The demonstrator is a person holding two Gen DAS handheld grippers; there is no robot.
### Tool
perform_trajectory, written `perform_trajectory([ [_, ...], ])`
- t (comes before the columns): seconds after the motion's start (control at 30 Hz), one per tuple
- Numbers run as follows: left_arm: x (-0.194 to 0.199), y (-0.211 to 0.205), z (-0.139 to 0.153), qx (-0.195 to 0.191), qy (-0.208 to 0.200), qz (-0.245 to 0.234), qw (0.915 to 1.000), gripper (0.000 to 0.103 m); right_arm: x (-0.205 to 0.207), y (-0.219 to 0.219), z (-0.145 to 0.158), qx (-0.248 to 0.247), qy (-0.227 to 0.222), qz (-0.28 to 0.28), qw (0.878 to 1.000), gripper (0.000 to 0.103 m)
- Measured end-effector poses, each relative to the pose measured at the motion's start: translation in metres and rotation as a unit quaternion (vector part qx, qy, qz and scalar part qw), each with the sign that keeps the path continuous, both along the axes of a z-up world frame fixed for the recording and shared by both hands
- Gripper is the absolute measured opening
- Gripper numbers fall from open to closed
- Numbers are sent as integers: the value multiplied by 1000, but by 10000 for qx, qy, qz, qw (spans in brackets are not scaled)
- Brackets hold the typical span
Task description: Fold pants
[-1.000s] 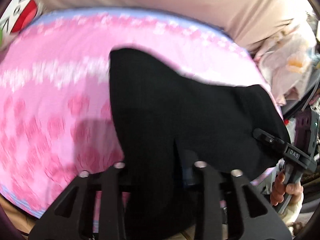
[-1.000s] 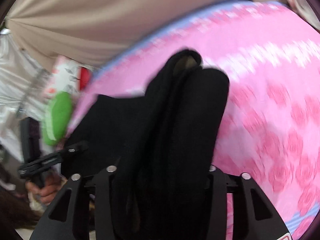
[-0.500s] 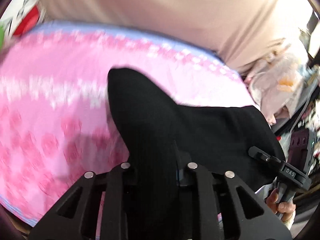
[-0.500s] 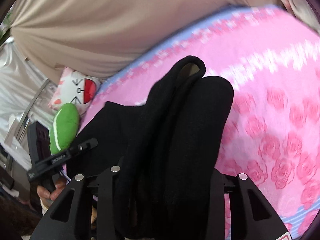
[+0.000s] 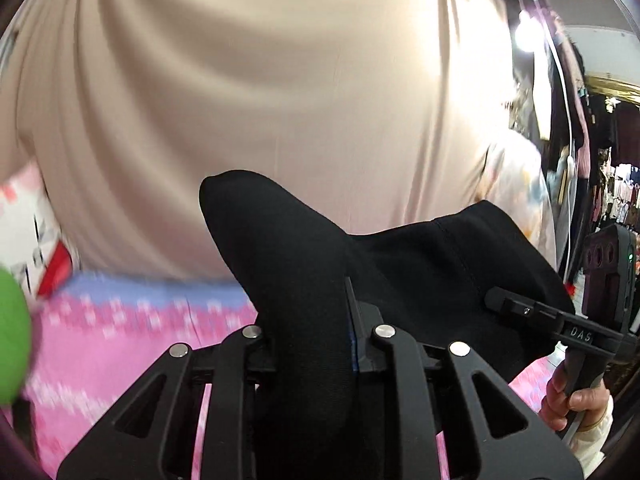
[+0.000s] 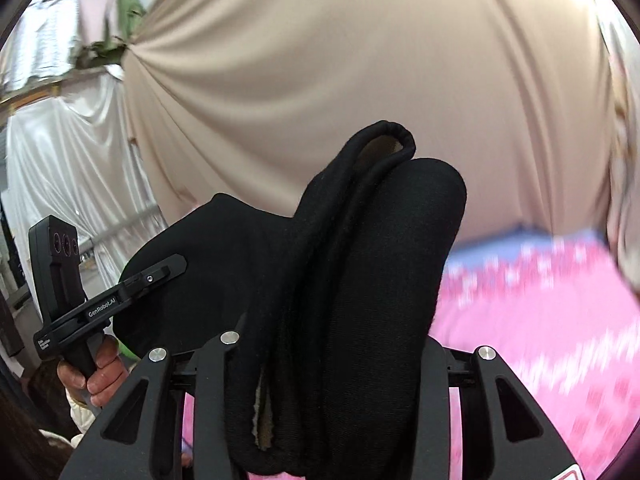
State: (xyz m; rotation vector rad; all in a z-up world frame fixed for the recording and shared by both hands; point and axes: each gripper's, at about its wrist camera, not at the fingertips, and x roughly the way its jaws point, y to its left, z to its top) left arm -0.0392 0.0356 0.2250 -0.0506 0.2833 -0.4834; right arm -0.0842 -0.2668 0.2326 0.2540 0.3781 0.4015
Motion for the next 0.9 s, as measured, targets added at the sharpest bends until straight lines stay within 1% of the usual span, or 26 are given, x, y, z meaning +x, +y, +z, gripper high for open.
perform_trajectory([
  [0.17, 6, -1, 38, -9, -714, 180, 9973, 20, 23, 0, 43, -64, -572, 76, 9983, 39],
  [0.3, 26, -5, 51, -46, -984, 318, 9946, 20, 50, 0, 60, -110, -838, 119, 9963, 39],
  [0.4, 58, -6, 50, -113, -1128, 376, 9928, 21, 90, -7, 62, -9, -873, 127, 9961, 40],
  [0.43, 70, -7, 46, -78, -1116, 417, 9928, 21, 101, -8, 59, 31, -847, 128, 9963, 40],
  [0.5, 105, -11, 33, 13, -944, 486, 9943, 22, 130, -15, 48, 106, -737, 110, 9972, 41],
  [0.57, 146, -13, 11, -18, -681, 448, 9967, 22, 166, -24, 26, 213, -519, 126, 9983, 41],
  [0.6, 164, -15, -1, -2, -560, 455, 9974, 22, 190, -28, 9, 269, -369, 113, 9989, 41],
  [0.67, 202, -21, -30, 44, -273, 530, 9982, 22, 221, -29, -20, 247, -132, 64, 9996, 41],
  [0.7, 225, -25, -51, 85, -74, 561, 9984, 22, 238, -30, -37, 224, -6, 17, 9997, 41],
  [0.73, 244, -28, -70, 123, 110, 604, 9980, 22, 259, -31, -61, 206, 193, -33, 9996, 41],
  [0.77, 270, -34, -100, 217, 425, 658, 9967, 22, 274, -33, -81, 225, 377, -83, 9990, 41],
  [0.8, 286, -37, -121, 295, 670, 688, 9949, 22, 290, -36, -105, 280, 628, -132, 9975, 41],
  [0.83, 302, -41, -144, 387, 957, 688, 9923, 22, 309, -39, -134, 328, 969, -212, 9945, 41],
  [0.87, 323, -45, -179, 546, 1427, 658, 9861, 22, 322, -42, -161, 360, 1283, -287, 9907, 42],
  [0.9, 333, -43, -205, 606, 1795, 625, 9799, 23, 338, -46, -198, 411, 1797, -338, 9823, 43],
])
